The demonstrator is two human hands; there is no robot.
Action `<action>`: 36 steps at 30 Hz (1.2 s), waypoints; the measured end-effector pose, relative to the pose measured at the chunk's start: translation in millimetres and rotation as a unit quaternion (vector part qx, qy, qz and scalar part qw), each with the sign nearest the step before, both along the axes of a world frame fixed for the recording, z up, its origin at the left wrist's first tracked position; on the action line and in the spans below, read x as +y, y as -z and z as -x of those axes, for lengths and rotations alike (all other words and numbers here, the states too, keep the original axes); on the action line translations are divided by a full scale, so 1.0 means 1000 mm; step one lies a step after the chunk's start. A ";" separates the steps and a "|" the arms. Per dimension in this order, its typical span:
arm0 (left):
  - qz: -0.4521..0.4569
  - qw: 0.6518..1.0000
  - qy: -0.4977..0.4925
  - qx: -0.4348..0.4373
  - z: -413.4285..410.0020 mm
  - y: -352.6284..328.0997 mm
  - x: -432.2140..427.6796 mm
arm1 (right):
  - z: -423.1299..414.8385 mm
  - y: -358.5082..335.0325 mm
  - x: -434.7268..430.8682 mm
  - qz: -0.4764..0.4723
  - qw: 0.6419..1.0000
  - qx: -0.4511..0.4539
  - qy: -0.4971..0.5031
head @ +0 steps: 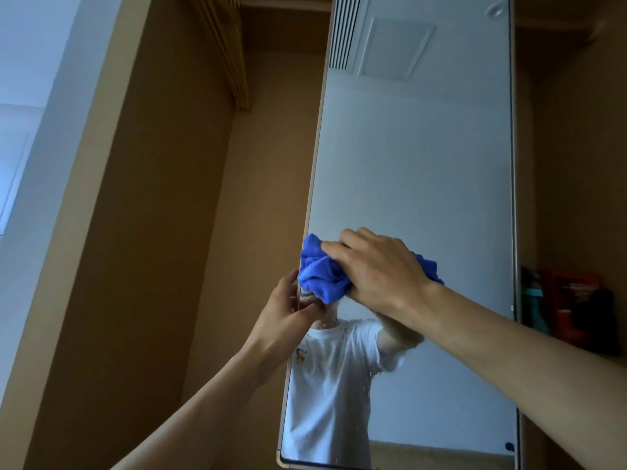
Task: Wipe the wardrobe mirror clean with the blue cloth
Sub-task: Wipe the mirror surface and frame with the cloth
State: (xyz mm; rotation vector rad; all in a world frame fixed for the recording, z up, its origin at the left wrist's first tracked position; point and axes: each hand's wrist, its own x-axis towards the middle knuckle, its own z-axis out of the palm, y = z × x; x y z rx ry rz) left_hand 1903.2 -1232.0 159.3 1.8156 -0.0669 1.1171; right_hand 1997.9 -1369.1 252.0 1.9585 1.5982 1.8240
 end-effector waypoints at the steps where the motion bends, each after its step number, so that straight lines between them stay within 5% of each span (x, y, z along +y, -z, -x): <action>1: -0.006 1.000 -0.012 0.001 0.000 0.000 -0.002 | -0.001 -0.002 -0.001 0.002 1.000 0.003 0.000; 14: -0.030 0.990 -0.131 0.032 -0.001 0.002 -0.015 | -0.021 -0.082 -0.050 -0.107 0.993 0.042 0.012; 28: -0.046 0.967 -0.247 0.043 -0.019 0.008 -0.025 | -0.040 -0.004 -0.058 0.017 0.999 0.028 -0.013; 36: -0.055 0.963 -0.254 0.066 -0.020 0.008 -0.025 | -0.048 -0.058 -0.079 -0.059 0.997 0.052 -0.013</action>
